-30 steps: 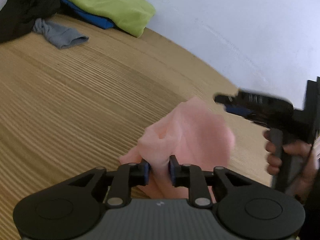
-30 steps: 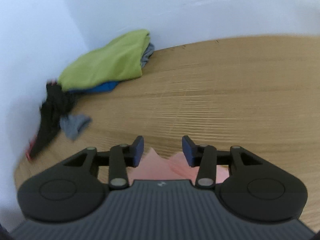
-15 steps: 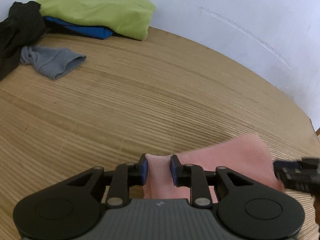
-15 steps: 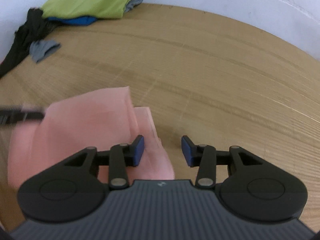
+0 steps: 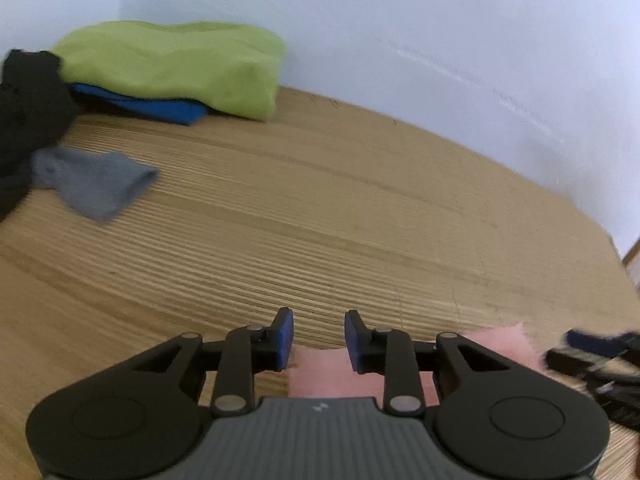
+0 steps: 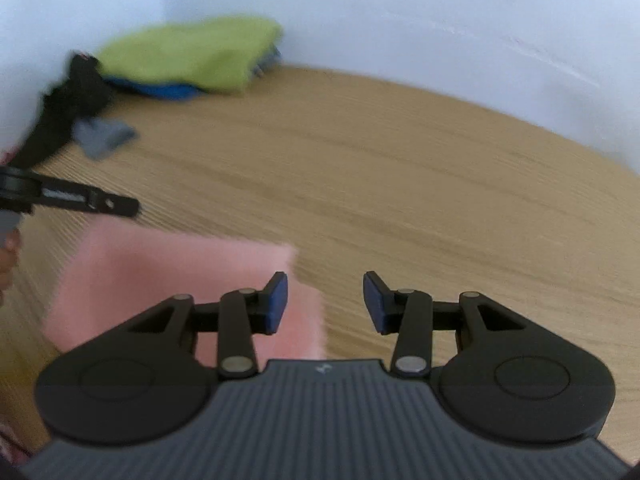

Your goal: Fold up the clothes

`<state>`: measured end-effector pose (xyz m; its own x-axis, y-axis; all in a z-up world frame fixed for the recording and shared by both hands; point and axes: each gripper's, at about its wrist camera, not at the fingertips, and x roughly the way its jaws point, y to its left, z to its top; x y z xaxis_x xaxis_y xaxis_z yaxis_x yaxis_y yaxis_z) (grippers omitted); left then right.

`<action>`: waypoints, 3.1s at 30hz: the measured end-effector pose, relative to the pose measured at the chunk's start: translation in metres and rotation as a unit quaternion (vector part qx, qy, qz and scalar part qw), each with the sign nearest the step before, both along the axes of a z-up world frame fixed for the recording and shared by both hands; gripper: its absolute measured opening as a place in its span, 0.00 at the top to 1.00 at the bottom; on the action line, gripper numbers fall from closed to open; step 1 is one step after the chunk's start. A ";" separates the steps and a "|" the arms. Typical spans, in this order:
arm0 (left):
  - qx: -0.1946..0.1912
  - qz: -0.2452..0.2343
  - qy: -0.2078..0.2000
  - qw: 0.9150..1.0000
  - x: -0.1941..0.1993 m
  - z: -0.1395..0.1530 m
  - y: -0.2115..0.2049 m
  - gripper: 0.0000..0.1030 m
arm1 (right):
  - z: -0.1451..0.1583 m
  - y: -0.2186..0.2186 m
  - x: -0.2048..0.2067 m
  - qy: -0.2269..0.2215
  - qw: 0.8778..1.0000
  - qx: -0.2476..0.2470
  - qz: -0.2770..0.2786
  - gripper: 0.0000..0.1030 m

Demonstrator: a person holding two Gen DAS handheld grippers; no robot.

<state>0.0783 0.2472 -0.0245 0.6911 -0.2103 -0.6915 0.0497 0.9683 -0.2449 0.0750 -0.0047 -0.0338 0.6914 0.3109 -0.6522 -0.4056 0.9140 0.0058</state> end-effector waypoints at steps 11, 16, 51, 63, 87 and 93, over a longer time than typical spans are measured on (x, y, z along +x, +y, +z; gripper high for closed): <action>0.033 -0.057 0.038 0.997 -0.016 -0.032 -0.031 0.67 | -0.047 0.007 0.019 0.074 0.997 0.031 -0.012 0.57; 0.047 -0.069 0.039 0.996 -0.013 -0.032 -0.032 0.65 | -0.047 0.010 0.014 0.074 0.997 0.026 -0.028 0.56; 0.098 0.013 0.150 0.984 -0.105 -0.008 -0.066 0.40 | -0.012 -0.028 -0.046 0.139 0.988 0.053 -0.045 0.56; 0.013 0.019 0.123 0.992 -0.078 -0.008 -0.032 0.34 | -0.051 -0.083 0.002 0.194 0.950 0.229 -0.083 0.32; 0.012 -0.099 0.080 0.992 -0.050 -0.018 -0.070 0.86 | -0.046 -0.024 -0.011 0.111 0.981 0.160 -0.009 0.86; 0.007 -0.180 0.044 0.983 -0.045 0.005 -0.128 0.86 | -0.021 -0.076 -0.026 0.078 0.983 0.159 -0.057 0.86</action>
<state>0.0336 0.1187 -0.0197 0.5108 -0.4215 -0.7492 0.3697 0.8945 -0.2512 0.0490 -0.0803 -0.0550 0.6320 0.4423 -0.6363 -0.2724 0.8955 0.3519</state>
